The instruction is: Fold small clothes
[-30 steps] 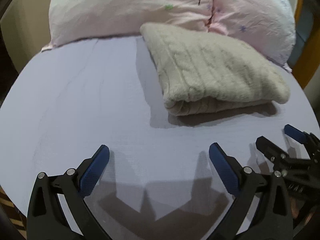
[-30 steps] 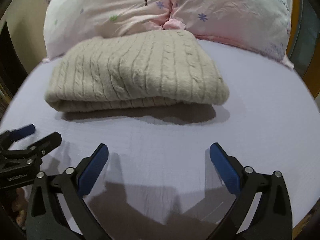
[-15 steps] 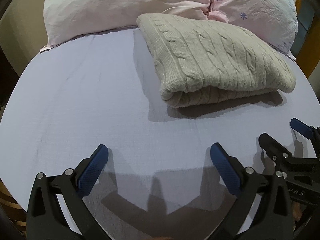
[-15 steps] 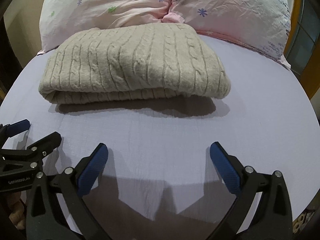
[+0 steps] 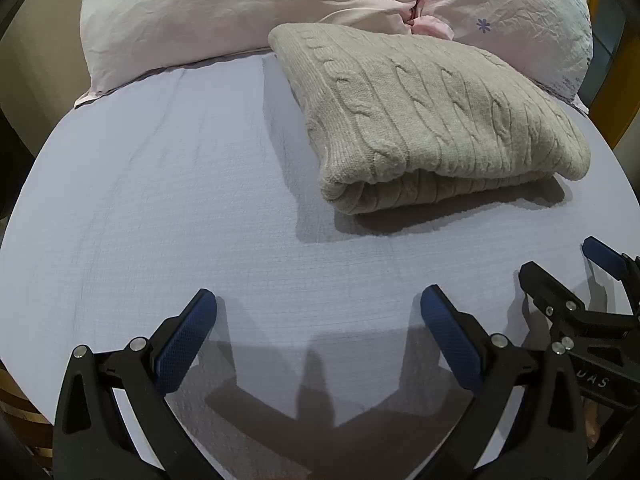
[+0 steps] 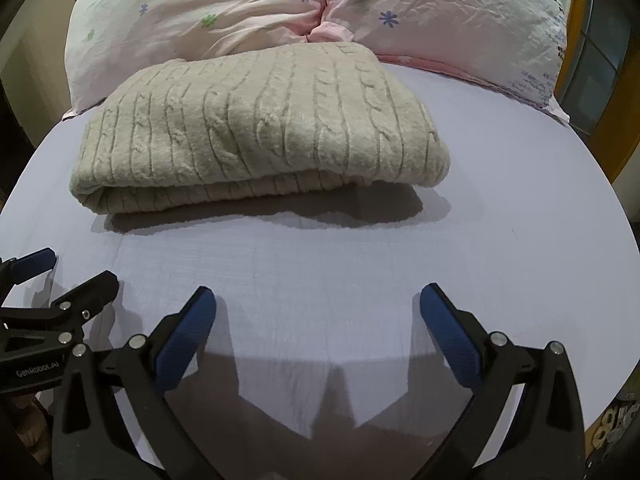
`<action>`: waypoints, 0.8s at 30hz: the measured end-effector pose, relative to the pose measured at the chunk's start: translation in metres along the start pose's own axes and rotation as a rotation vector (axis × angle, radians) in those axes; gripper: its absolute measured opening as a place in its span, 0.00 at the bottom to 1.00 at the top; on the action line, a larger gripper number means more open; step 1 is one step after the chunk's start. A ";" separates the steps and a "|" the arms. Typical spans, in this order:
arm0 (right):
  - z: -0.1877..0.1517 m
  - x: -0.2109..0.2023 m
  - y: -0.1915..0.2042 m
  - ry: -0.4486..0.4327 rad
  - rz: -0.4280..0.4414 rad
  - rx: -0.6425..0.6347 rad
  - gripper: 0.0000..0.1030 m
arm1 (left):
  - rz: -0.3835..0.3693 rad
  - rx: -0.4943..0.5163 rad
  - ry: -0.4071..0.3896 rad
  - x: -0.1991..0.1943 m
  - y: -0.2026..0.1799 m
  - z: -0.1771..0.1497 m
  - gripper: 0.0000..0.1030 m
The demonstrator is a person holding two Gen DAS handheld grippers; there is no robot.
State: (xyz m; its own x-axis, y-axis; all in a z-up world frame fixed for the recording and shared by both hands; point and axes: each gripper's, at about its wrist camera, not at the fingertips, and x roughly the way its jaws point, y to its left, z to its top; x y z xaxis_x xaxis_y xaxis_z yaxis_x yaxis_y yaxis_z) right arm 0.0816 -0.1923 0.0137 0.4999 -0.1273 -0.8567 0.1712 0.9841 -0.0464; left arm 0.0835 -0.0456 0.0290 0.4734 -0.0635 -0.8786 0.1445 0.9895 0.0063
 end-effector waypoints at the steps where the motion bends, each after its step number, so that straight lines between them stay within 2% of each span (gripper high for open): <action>1: 0.000 0.000 0.000 -0.001 0.000 0.001 0.98 | 0.000 0.000 -0.001 0.000 0.000 0.000 0.99; 24: 0.001 -0.001 0.000 -0.001 -0.001 0.000 0.98 | 0.003 -0.005 0.010 0.000 -0.001 0.001 0.99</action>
State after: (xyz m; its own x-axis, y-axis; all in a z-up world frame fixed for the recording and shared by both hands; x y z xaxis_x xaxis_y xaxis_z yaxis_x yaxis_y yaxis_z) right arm 0.0817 -0.1923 0.0149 0.5005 -0.1288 -0.8561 0.1718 0.9840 -0.0476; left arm 0.0842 -0.0463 0.0294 0.4655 -0.0591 -0.8831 0.1390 0.9903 0.0070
